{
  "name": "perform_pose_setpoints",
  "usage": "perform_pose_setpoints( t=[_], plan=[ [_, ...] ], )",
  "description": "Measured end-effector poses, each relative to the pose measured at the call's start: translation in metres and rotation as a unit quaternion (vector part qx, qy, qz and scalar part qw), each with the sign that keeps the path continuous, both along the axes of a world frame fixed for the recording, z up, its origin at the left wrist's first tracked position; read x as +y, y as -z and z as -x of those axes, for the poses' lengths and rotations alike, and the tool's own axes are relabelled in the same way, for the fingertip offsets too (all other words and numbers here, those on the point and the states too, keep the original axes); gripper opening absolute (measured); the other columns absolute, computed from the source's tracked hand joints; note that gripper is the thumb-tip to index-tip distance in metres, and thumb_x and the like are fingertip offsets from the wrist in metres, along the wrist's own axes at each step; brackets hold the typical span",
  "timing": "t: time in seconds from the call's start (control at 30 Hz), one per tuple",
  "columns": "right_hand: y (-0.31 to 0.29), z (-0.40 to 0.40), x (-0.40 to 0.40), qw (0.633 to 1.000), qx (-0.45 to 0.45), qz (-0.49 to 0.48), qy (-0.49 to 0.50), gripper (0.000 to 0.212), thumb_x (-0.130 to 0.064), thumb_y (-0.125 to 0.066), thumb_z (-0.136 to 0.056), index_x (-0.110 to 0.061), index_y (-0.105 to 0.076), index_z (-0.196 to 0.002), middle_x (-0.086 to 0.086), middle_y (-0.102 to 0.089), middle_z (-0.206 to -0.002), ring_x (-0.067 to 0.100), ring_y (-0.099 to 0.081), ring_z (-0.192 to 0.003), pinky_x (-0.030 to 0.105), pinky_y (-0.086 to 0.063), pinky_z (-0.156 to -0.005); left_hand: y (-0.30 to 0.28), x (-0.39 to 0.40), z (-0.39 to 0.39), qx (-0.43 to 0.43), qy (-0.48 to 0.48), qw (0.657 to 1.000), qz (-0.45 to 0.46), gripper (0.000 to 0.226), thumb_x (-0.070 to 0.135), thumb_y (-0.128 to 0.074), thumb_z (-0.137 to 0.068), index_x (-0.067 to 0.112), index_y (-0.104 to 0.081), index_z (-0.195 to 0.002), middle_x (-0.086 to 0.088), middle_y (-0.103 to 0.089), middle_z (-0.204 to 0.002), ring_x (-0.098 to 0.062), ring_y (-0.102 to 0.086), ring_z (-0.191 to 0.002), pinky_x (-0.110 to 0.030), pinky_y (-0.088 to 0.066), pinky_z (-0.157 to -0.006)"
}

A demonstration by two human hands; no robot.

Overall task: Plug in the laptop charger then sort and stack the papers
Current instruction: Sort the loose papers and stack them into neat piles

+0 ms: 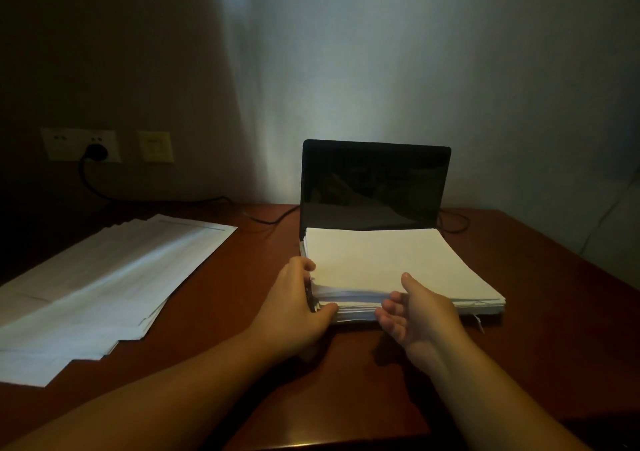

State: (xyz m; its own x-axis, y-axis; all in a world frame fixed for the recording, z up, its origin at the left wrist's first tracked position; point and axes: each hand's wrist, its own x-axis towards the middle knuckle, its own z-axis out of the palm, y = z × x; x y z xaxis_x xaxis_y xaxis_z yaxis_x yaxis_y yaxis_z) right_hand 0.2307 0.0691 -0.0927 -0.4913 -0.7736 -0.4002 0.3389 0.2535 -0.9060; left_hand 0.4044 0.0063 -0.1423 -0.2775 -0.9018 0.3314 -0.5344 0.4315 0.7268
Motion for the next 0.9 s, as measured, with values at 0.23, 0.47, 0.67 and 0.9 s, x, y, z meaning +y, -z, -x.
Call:
perform_pose_setpoints(
  t=[0.23, 0.47, 0.67, 0.9],
  plan=[
    [-0.007, -0.023, 0.008, 0.997, 0.012, 0.024, -0.072, 0.031, -0.036, -0.051, -0.101, -0.007, -0.062, -0.101, 0.014, -0.066, -0.087, 0.023, -0.062, -0.066, 0.026, -0.052, -0.052, -0.004, 0.006, -0.005, -0.084, 0.016, 0.995, 0.055, 0.034, 0.045, -0.067, -0.089, 0.035, -0.049, -0.115, 0.015, -0.038, -0.116, -0.005, -0.052, -0.091, -0.009, -0.049, -0.074],
    [-0.013, -0.061, -0.011, 0.983, 0.074, 0.077, -0.148, 0.017, -0.031, -0.051, -0.102, -0.016, -0.058, -0.102, 0.013, -0.065, -0.098, 0.027, -0.067, -0.072, 0.028, -0.057, -0.056, -0.019, 0.0, -0.047, -0.1, -0.036, 0.991, 0.076, 0.032, 0.043, -0.064, -0.091, 0.034, -0.052, -0.12, 0.016, -0.039, -0.125, -0.005, -0.056, -0.097, -0.024, -0.057, -0.083],
    [-0.016, -0.106, -0.034, 0.971, 0.072, 0.097, -0.206, 0.012, -0.032, -0.053, -0.101, -0.022, -0.059, -0.097, 0.011, -0.07, -0.091, 0.025, -0.068, -0.067, 0.031, -0.055, -0.057, -0.031, -0.012, -0.098, -0.105, -0.149, 0.98, 0.084, 0.025, 0.035, -0.062, -0.094, 0.033, -0.054, -0.118, 0.013, -0.047, -0.124, -0.006, -0.06, -0.078, -0.02, -0.053, -0.071],
    [-0.021, -0.17, -0.066, 0.944, 0.078, 0.12, -0.297, 0.018, -0.025, -0.055, -0.1, -0.025, -0.055, -0.118, 0.002, -0.058, -0.111, 0.025, -0.071, -0.064, 0.026, -0.053, -0.05, -0.038, -0.028, -0.158, -0.163, -0.249, 0.953, 0.048, 0.031, 0.036, -0.057, -0.096, 0.03, -0.051, -0.125, 0.006, -0.044, -0.137, -0.011, -0.058, -0.076, -0.021, -0.044, -0.064]
  ],
)
